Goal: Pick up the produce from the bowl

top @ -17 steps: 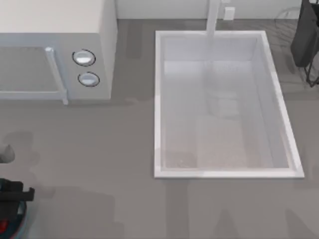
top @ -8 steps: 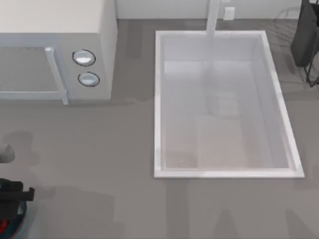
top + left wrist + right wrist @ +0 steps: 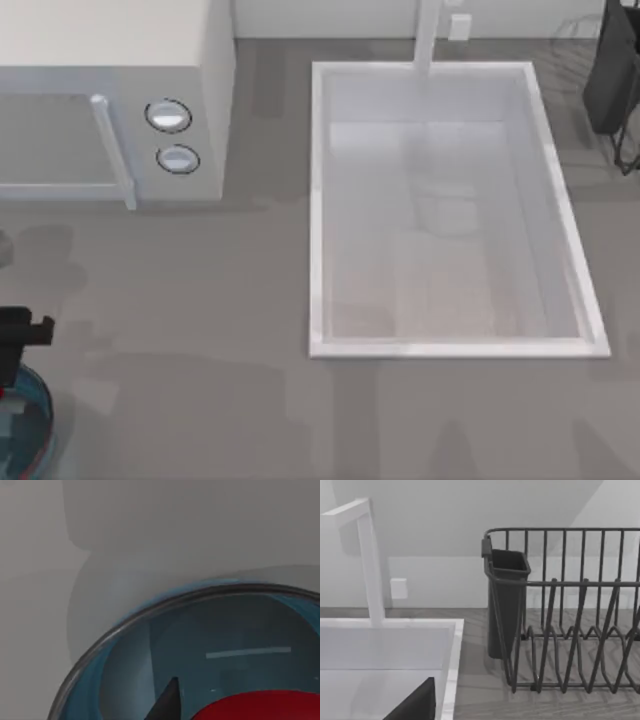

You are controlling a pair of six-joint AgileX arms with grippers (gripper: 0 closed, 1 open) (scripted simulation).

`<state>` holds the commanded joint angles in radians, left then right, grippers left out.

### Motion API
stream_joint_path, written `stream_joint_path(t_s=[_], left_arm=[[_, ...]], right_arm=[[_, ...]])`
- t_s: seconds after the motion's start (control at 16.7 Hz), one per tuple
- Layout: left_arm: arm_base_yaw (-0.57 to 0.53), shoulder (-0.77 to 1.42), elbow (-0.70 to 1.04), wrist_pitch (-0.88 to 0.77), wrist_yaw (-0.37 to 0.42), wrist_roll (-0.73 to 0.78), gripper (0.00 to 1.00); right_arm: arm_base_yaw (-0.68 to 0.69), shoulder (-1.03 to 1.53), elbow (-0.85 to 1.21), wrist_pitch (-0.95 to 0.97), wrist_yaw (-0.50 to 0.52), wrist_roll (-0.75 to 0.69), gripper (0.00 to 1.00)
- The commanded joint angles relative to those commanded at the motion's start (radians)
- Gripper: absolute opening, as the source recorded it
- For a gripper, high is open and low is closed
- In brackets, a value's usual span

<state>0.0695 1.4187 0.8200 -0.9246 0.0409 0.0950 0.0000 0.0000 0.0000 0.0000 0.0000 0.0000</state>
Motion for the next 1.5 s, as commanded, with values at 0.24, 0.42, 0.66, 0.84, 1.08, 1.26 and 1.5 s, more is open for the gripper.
stream_joint_path(t_s=[0.24, 0.42, 0.66, 0.84, 1.08, 1.26, 1.5], left_arm=[[-0.005, -0.005, 0.301, -0.326, 0.000, -0.005, 0.00], [-0.009, -0.024, 0.522, -0.564, -0.001, -0.010, 0.00], [-0.014, -0.055, 0.721, -0.768, -0.001, -0.015, 0.00], [-0.016, -0.065, 0.766, -0.812, -0.002, -0.017, 0.00], [-0.014, -0.060, 0.763, -0.809, -0.002, -0.017, 0.00], [-0.082, -0.010, 0.764, -0.776, -0.007, -0.085, 0.00], [-0.303, 0.111, 0.749, -0.666, -0.018, -0.306, 0.00]], right_arm=[[0.000, 0.000, 0.000, 0.000, 0.000, 0.000, 1.00], [0.000, 0.000, 0.000, 0.000, 0.000, 0.000, 1.00], [0.000, 0.000, 0.000, 0.000, 0.000, 0.000, 1.00], [0.000, 0.000, 0.000, 0.000, 0.000, 0.000, 1.00], [0.000, 0.000, 0.000, 0.000, 0.000, 0.000, 1.00], [0.000, 0.000, 0.000, 0.000, 0.000, 0.000, 1.00], [0.000, 0.000, 0.000, 0.000, 0.000, 0.000, 1.00]])
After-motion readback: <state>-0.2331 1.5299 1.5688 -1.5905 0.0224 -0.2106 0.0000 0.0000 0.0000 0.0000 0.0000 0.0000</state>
